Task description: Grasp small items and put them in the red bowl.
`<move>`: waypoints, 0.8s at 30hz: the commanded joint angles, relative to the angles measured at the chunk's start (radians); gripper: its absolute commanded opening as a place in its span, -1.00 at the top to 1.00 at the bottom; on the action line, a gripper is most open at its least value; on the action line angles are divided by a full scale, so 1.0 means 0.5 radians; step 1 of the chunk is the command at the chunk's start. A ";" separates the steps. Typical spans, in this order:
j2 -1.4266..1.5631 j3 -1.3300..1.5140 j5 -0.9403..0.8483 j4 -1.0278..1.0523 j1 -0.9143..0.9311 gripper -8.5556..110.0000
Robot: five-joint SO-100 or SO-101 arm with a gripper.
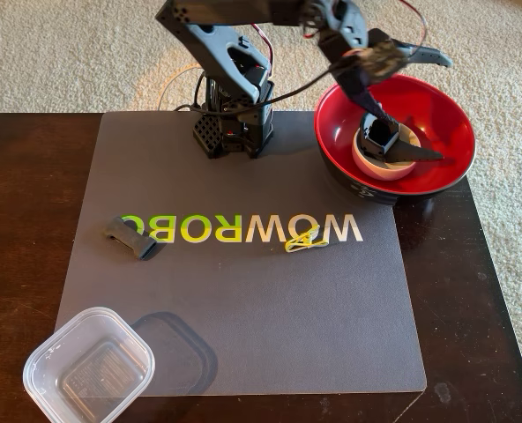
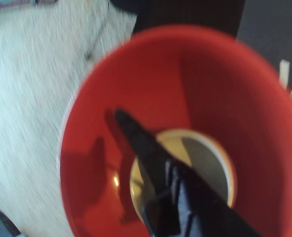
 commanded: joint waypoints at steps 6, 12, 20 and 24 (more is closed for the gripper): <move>-0.129 0.325 -0.230 -0.083 1.019 0.08; -0.356 0.506 -0.644 -0.319 1.043 0.15; -1.114 0.206 -1.046 -0.497 1.184 0.17; -1.313 0.156 -1.141 -0.488 1.258 0.21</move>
